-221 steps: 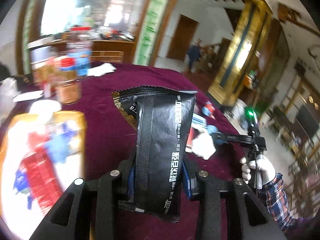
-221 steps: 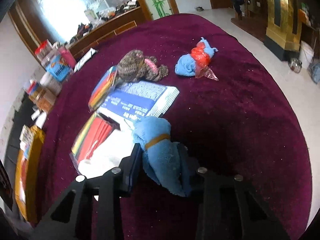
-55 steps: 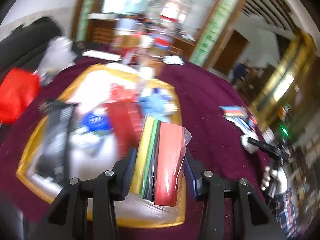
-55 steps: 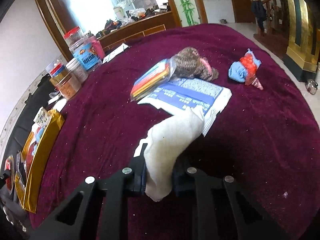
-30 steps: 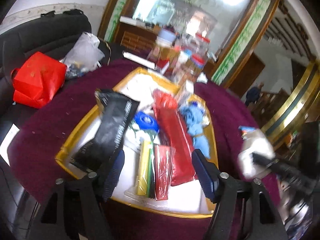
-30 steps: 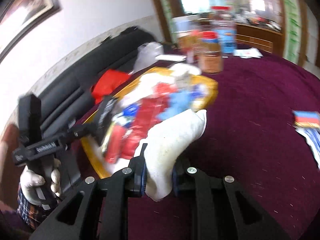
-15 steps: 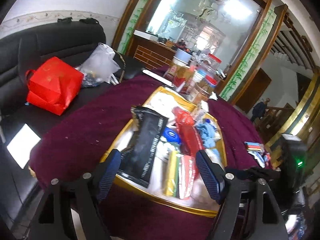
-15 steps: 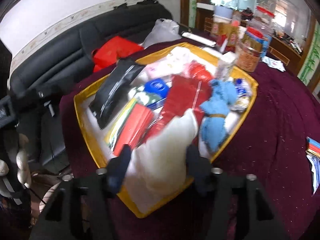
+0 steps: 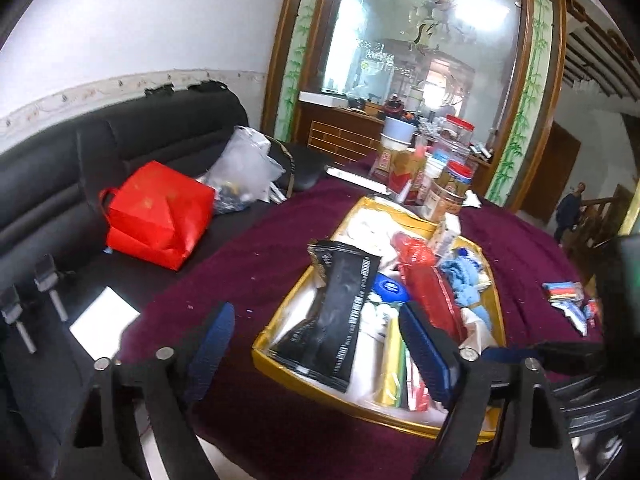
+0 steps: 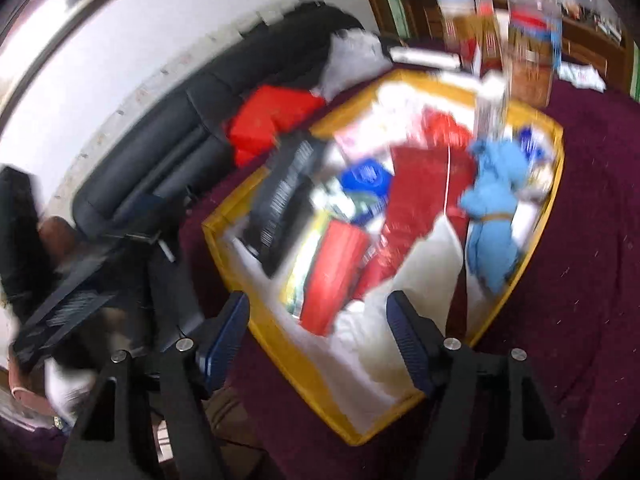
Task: Organize soft objects
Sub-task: 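Lower both items into the tray and open both grippers, then move both grippers back to the pile of remaining items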
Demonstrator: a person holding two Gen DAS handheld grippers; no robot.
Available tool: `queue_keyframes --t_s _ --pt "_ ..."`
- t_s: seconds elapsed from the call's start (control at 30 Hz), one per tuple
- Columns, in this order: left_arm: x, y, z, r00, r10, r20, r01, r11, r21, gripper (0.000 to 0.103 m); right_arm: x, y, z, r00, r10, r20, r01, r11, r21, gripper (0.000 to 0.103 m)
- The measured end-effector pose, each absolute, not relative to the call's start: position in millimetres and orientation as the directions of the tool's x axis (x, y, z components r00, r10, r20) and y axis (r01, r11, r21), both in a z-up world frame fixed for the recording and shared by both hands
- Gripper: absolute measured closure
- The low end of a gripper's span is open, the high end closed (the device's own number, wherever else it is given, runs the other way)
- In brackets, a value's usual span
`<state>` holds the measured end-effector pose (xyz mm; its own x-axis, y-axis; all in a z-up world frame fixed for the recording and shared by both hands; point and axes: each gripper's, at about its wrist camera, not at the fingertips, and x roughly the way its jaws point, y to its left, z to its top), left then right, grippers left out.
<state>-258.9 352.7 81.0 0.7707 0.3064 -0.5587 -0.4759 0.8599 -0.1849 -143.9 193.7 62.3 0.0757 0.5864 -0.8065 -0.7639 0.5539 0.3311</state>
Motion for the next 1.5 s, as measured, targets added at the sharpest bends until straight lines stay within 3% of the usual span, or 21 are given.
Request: queue_keyframes --t_s 0.2,0.53,1.03,1.1,1.37,1.5 --pt "-262.9 344.5 84.7 0.751 0.385 -0.537 -0.506 0.857 -0.094 0.008 -144.8 190.5 49.3 0.045 0.580 -0.814 -0.744 0.563 0.360 0.032" --pt "-254.0 338.3 77.7 0.723 0.371 -0.582 -0.499 0.864 -0.069 0.008 -145.5 151.0 79.7 0.163 0.638 -0.753 -0.745 0.580 0.330 0.028" --pt "-236.8 298.8 81.6 0.726 0.342 -0.597 -0.435 0.901 -0.012 0.008 -109.9 60.3 71.2 0.271 0.628 -0.729 -0.628 0.689 0.360 0.027" --pt "-234.2 291.3 83.9 0.744 0.301 -0.596 -0.395 0.918 -0.031 0.008 -103.8 40.9 69.8 0.296 0.618 -0.729 -0.602 0.713 0.359 0.027" --pt "-226.1 243.2 93.8 0.832 -0.076 -0.549 -0.041 0.979 -0.198 0.008 -63.6 -105.0 63.8 0.489 0.461 -0.741 -0.312 0.885 0.345 0.027" --pt "-219.1 215.4 96.6 0.828 -0.157 -0.538 0.046 0.976 -0.214 0.008 -41.1 -179.2 65.3 0.569 0.351 -0.744 -0.135 0.932 0.336 0.027"
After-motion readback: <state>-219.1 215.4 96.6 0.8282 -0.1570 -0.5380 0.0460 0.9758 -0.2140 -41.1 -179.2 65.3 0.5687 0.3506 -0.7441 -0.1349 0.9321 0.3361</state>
